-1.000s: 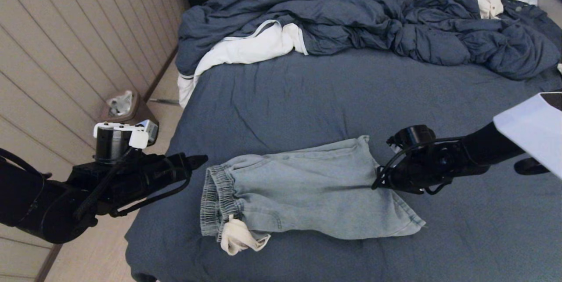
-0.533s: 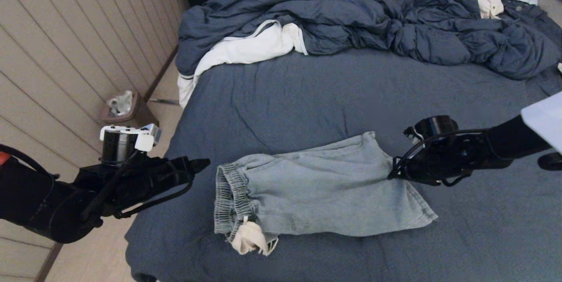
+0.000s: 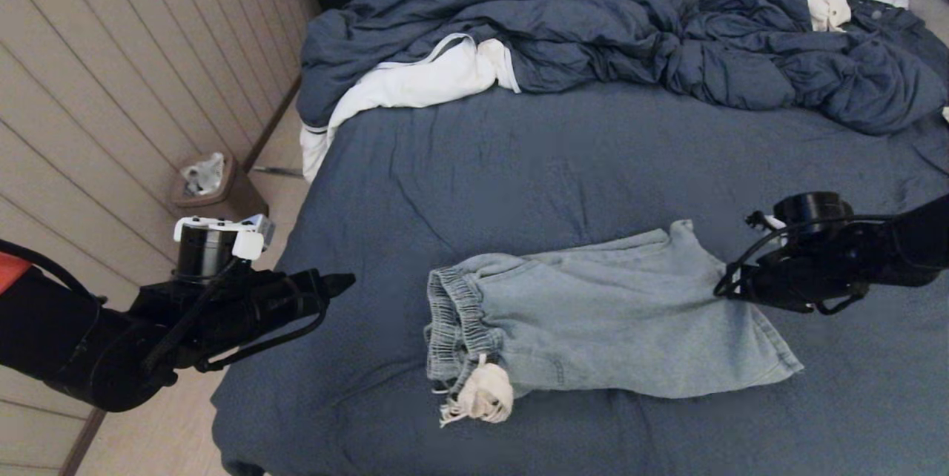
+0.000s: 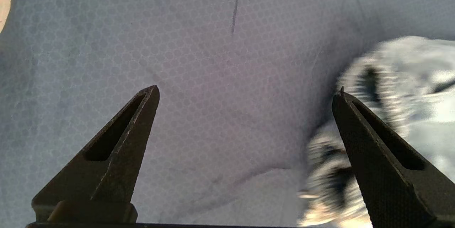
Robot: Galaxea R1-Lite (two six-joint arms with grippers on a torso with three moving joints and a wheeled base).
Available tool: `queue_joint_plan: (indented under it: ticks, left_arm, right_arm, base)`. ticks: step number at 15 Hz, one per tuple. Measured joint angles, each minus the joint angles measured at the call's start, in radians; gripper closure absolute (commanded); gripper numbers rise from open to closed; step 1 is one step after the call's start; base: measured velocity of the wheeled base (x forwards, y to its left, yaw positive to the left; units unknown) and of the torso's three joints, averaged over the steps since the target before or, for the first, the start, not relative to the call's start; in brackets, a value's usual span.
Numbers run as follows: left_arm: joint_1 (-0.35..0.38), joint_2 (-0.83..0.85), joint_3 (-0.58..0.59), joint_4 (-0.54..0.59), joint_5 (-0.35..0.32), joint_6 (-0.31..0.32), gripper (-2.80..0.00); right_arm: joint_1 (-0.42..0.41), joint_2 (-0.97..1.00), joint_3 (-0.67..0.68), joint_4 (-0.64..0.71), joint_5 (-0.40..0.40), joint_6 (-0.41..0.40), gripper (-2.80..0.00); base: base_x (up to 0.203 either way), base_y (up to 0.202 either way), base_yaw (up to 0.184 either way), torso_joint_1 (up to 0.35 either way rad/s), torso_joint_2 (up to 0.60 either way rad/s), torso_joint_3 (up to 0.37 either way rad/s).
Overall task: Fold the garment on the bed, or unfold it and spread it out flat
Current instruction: Fold the blue shorts
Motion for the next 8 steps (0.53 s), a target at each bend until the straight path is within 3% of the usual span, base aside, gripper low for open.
queue_joint_plan:
  ticks: [2, 5, 8]
  left_arm:
    - [0.0, -0.004, 0.002, 0.0, -0.01, 0.001, -2.8]
    - [-0.005, -0.009, 0.006, 0.0, -0.014, 0.001, -2.8]
    - [-0.025, -0.016, 0.017, 0.0, -0.014, 0.001, -2.8]
  right_arm:
    - [-0.058, -0.036, -0.015, 0.005, 0.003, -0.046, 0.0]
    - [-0.069, -0.114, -0.03, 0.036, 0.009, -0.059, 0.0]
    - [0.071, -0.209, -0.039, 0.123, 0.02, -0.048, 0.0]
  base:
    - [0.0, 0.0, 0.0, 0.0, 0.0, 0.0]
    - [0.0, 0.0, 0.0, 0.0, 0.0, 0.0]
    - [0.0, 0.0, 0.0, 0.0, 0.0, 0.0]
